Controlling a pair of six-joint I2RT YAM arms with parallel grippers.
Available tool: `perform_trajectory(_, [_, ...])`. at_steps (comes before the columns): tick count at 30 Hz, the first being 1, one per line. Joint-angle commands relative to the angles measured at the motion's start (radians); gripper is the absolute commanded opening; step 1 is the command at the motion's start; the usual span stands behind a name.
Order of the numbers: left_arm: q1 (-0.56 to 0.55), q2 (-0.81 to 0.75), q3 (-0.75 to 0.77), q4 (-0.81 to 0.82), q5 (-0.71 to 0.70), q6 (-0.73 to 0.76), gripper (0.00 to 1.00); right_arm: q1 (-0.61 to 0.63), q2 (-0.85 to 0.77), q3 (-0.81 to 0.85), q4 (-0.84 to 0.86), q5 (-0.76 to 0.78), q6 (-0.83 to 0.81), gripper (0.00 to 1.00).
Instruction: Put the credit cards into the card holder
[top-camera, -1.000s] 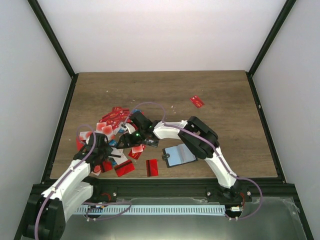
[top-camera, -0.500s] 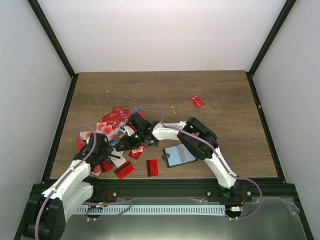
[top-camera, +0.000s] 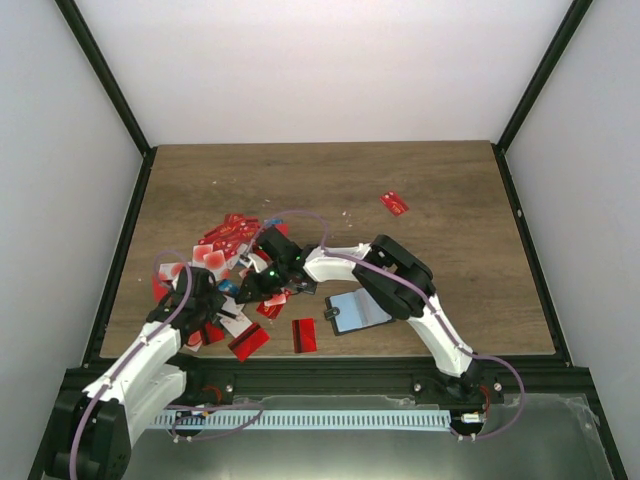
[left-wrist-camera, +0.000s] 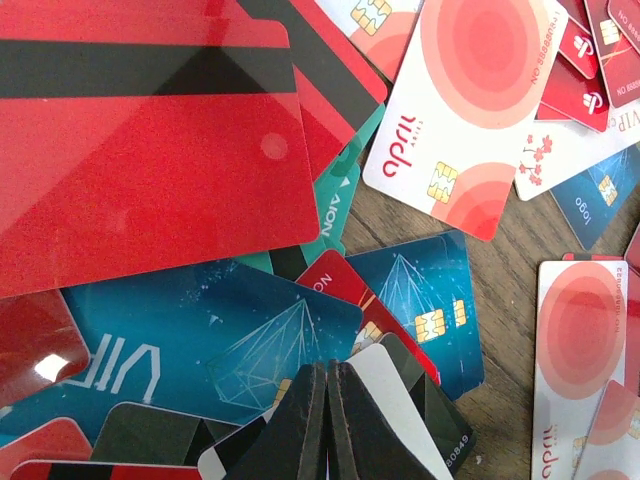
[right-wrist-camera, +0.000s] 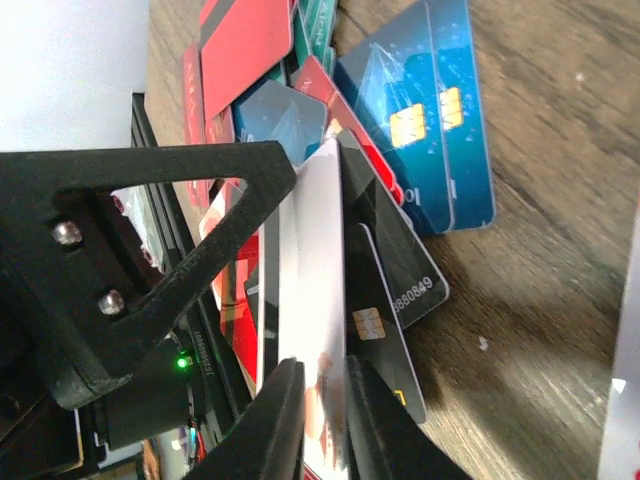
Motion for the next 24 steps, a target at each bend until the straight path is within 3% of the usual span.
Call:
perform_trajectory(1, [0.001, -0.011, -0.032, -0.049, 0.021, 0.001, 0.04, 0.009, 0.027, 0.005, 0.019, -0.017, 0.009, 0.07])
perform_trajectory(2, [0.001, -0.017, -0.032, -0.047, 0.029, 0.000, 0.04, 0.009, 0.028, 0.005, 0.021, -0.020, 0.012, 0.02])
perform_trajectory(5, [0.001, -0.057, -0.021, -0.047, 0.067, 0.013, 0.06, 0.008, 0.017, 0.001, 0.025, -0.018, 0.016, 0.01])
perform_trajectory(12, [-0.003, -0.141, 0.090, -0.077, 0.138, 0.049, 0.31, -0.031, -0.109, -0.072, 0.063, -0.001, 0.033, 0.01])
perform_trajectory(19, [-0.070, -0.150, 0.251, -0.082, 0.176, 0.098, 0.49, -0.130, -0.323, -0.275, 0.159, -0.004, 0.073, 0.01])
perform_trajectory(24, [-0.130, -0.188, 0.255, 0.050, 0.273, 0.108, 0.56, -0.229, -0.540, -0.484, 0.236, 0.038, 0.125, 0.01])
